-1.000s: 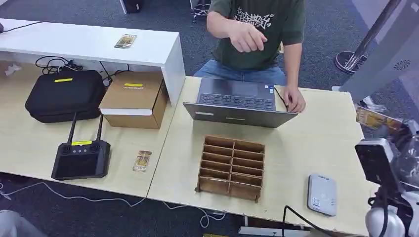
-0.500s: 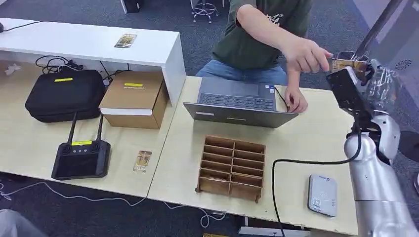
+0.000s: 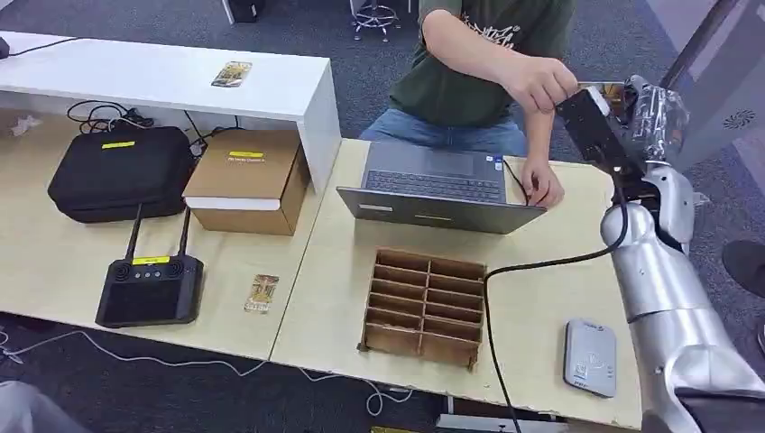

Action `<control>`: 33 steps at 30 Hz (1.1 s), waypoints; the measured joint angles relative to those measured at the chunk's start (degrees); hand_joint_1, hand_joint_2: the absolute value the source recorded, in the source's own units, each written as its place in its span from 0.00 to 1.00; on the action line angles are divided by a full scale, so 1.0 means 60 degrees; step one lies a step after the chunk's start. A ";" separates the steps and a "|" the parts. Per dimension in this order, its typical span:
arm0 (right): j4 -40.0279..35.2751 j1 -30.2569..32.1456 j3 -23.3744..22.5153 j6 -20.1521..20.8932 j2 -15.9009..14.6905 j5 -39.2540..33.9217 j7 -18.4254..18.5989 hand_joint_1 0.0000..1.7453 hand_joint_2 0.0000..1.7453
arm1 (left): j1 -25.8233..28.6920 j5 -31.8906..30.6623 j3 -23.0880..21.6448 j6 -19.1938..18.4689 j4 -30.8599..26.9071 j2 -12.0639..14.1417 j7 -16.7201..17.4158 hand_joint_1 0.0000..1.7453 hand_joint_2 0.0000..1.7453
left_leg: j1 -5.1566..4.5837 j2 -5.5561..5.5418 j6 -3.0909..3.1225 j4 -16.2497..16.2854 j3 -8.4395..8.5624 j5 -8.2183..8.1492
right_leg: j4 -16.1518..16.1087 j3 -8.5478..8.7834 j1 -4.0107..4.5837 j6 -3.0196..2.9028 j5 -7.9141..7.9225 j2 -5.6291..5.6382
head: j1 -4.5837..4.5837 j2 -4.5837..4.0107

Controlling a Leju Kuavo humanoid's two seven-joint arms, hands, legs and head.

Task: Pass the card to the sensor for recognition and then transmit it.

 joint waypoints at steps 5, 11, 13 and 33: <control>0.0248 -0.0110 0.0073 -0.0015 0.0142 -0.0040 -0.0073 0.98 1.00 | -0.0009 0.0044 0.0000 0.0007 0.0000 0.0000 0.0000 0.00 0.00 | 0.0000 -0.0042 0.0010 0.0002 -0.0023 0.0007 | -0.0002 -0.0001 0.0000 0.0002 -0.0002 -0.0037 | 0.0000 0.0000; 0.0365 -0.0137 0.0077 -0.0080 0.0190 -0.0145 -0.0098 0.00 1.00 | -0.0013 0.0080 0.0000 0.0007 0.0000 0.0000 0.0000 0.00 0.00 | -0.0003 -0.0038 0.0011 0.0009 -0.0029 0.0005 | -0.0007 -0.0001 -0.0003 0.0003 -0.0003 -0.0031 | 0.0000 0.0000; 0.0365 -0.0137 0.0077 -0.0073 0.0190 -0.0219 -0.0106 0.00 1.00 | -0.0013 0.0091 0.0000 0.0007 0.0000 0.0000 0.0000 0.00 0.00 | -0.0004 -0.0034 0.0011 0.0012 -0.0027 0.0005 | -0.0009 -0.0002 -0.0004 0.0004 -0.0002 -0.0027 | 0.0004 0.0000; -0.1500 0.1617 -0.0908 0.0755 -0.0585 -0.3295 -0.0855 0.00 1.00 | -0.0014 0.0164 0.0004 0.0011 0.0000 0.0044 0.0069 0.00 0.00 | -0.0002 -0.0026 0.0012 0.0018 -0.0014 0.0004 | -0.0016 -0.0008 -0.0002 0.0009 0.0001 -0.0022 | -0.0003 0.0000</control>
